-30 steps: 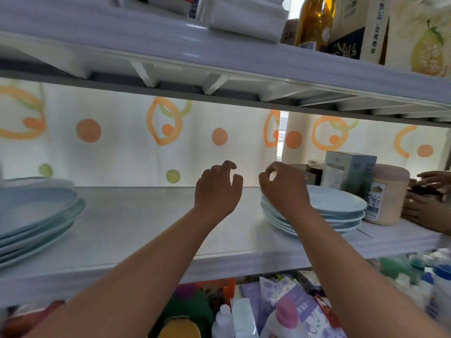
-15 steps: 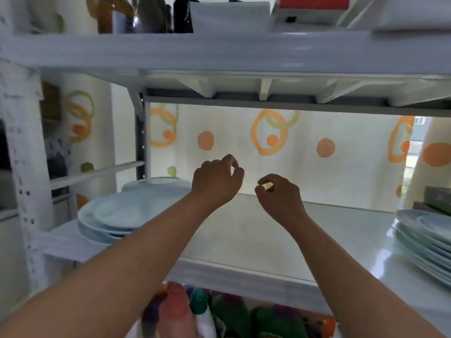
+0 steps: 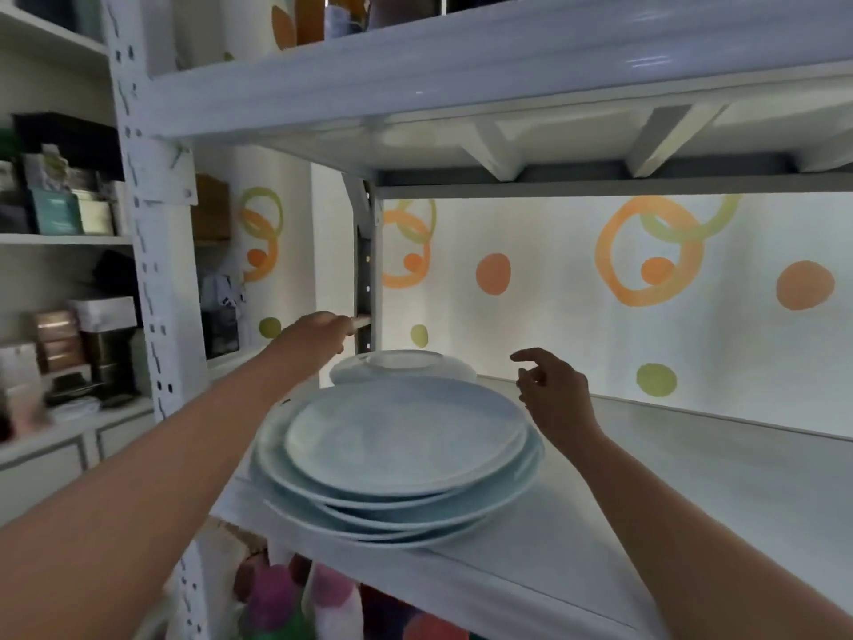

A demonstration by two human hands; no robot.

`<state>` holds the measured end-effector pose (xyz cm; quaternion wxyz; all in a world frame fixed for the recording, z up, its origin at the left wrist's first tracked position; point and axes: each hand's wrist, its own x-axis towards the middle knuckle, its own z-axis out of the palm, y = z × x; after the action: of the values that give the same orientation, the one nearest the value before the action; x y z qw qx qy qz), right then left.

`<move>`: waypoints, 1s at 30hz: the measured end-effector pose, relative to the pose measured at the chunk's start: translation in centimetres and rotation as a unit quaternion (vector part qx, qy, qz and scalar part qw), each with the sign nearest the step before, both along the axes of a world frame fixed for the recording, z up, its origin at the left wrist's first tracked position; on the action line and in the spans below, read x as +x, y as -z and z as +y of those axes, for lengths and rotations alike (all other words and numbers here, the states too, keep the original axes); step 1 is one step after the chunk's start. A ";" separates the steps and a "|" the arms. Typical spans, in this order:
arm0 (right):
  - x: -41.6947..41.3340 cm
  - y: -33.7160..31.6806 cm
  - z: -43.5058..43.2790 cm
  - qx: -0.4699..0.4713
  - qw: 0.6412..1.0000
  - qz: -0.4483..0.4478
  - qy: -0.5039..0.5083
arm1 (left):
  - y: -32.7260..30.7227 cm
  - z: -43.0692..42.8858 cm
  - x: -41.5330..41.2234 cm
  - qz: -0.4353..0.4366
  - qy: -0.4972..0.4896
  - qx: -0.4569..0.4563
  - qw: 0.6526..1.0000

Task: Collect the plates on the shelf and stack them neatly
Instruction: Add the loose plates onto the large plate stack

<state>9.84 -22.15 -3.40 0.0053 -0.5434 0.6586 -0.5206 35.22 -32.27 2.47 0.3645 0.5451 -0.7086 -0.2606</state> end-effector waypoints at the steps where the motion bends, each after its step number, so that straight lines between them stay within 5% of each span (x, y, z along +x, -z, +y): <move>1: -0.3 0.5 -1.0 0.014 1.000 0.021 -0.006 | 0.5 -1.1 0.7 0.035 -0.001 0.021 0.999; 9: -1.5 2.1 -7.3 0.141 0.973 0.163 -0.084 | 5.3 -6.6 1.9 0.279 0.043 0.104 0.954; 19: -0.9 2.6 -8.7 0.115 0.971 0.111 -0.176 | 8.0 -9.7 1.4 0.390 0.048 0.155 0.907; 25: 0.1 1.4 -8.8 0.222 0.926 0.292 -0.089 | 8.1 -9.5 1.7 0.410 0.055 0.187 0.891; 30: 0.2 1.7 -9.1 0.221 0.906 0.361 0.022 | 8.2 -9.5 1.9 0.410 0.072 0.190 0.889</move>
<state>10.08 -31.30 -5.12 -0.1245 -0.6643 0.7255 -0.1297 37.12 -41.78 -5.71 0.4922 0.3964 -0.4704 -0.6159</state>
